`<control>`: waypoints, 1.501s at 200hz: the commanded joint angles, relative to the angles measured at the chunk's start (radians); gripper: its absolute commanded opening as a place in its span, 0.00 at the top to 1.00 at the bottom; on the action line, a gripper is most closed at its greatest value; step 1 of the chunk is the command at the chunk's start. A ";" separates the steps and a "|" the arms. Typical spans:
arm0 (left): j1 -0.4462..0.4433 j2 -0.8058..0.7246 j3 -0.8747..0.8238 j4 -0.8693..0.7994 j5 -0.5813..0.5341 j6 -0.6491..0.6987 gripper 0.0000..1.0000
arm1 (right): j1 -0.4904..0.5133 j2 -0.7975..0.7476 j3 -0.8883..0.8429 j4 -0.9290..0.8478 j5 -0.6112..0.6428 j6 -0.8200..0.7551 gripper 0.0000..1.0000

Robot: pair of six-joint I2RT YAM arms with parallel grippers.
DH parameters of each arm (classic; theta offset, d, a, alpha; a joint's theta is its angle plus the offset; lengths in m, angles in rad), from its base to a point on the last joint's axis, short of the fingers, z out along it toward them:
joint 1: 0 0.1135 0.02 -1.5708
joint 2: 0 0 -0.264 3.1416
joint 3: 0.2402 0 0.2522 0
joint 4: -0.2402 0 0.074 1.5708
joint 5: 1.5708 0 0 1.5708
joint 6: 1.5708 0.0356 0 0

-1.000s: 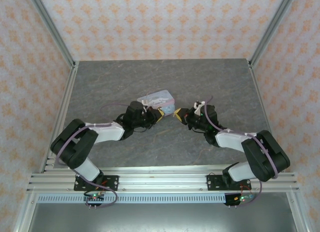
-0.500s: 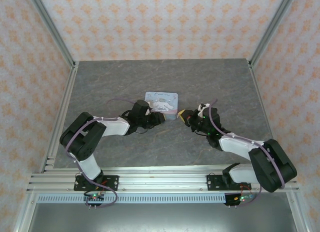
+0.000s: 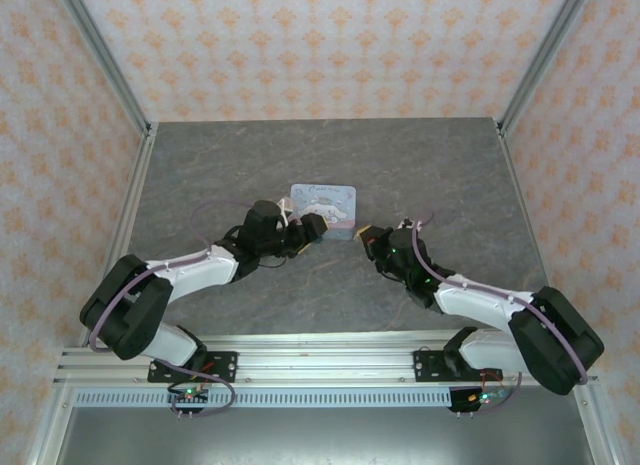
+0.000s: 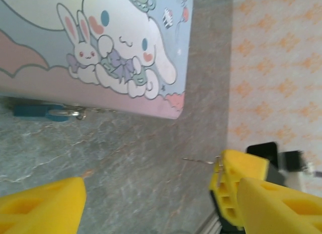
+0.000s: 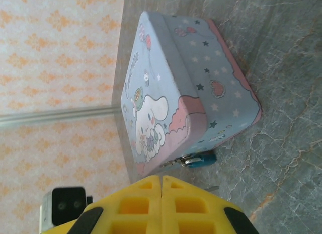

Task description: Unlock the padlock with the key

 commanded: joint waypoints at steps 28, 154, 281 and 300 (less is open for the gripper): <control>-0.086 0.003 -0.016 0.242 -0.088 -0.233 0.36 | 0.039 0.080 0.073 0.015 0.155 0.137 1.00; -0.143 0.142 0.031 0.356 -0.150 -0.305 0.57 | 0.066 0.114 0.113 0.057 0.165 0.184 1.00; -0.162 0.213 0.083 0.383 -0.167 -0.321 0.70 | 0.066 0.121 0.100 0.079 0.160 0.194 1.00; -0.162 0.217 0.087 0.384 -0.168 -0.321 0.72 | 0.066 0.121 0.097 0.080 0.160 0.195 1.00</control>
